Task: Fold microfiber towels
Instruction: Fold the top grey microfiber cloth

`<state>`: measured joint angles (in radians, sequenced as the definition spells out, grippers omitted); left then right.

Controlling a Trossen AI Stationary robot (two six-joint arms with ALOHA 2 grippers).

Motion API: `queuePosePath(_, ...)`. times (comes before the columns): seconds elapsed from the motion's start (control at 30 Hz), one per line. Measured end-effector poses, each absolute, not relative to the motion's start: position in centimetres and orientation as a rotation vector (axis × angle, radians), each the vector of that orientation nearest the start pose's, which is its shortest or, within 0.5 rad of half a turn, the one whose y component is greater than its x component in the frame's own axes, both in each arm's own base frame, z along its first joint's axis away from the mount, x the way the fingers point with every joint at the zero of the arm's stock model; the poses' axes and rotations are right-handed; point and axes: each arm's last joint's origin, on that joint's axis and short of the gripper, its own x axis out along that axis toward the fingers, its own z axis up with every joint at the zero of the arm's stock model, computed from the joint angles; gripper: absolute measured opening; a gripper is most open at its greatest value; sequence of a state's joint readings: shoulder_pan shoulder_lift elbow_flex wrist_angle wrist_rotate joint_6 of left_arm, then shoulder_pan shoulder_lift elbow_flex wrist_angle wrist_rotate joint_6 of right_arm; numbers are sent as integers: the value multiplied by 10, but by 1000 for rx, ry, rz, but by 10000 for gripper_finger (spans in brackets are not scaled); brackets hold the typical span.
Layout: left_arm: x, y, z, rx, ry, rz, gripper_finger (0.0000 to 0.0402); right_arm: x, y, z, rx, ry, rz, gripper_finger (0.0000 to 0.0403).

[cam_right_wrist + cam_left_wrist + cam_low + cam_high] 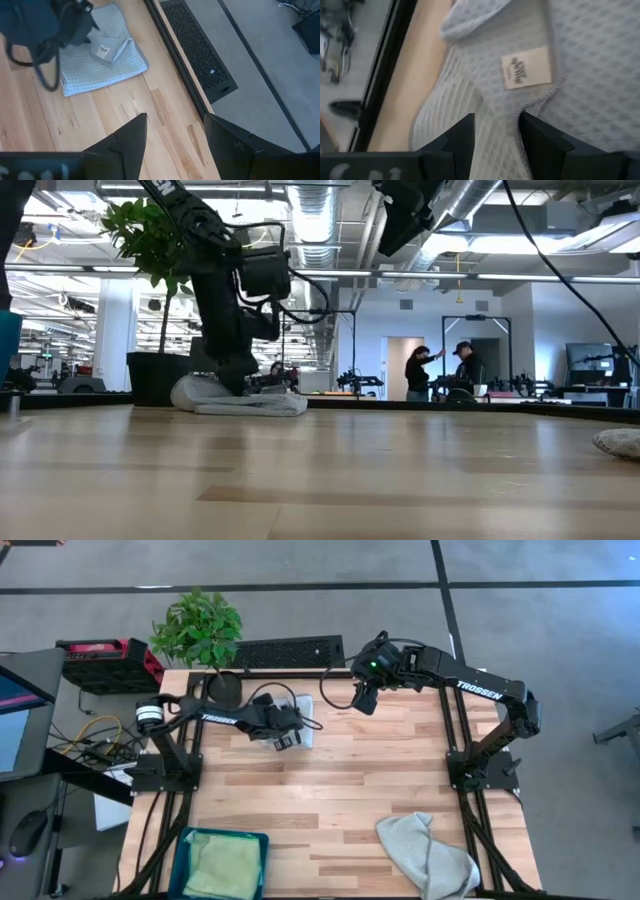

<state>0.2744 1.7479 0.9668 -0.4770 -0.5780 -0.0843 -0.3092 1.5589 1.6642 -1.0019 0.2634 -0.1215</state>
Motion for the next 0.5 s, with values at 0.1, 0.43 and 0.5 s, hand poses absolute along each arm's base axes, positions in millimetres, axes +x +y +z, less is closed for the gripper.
queuePosePath(0.1,293,104,145,104,1231,855,148,297,-103,378,-90,939,-477,221)
queuePosePath(0.43,277,110,143,-92,1201,1128,148,297,-103,378,-90,939,-478,221)
queuePosePath(0.5,272,107,142,-137,1221,1173,148,297,-103,378,-90,939,-478,221)
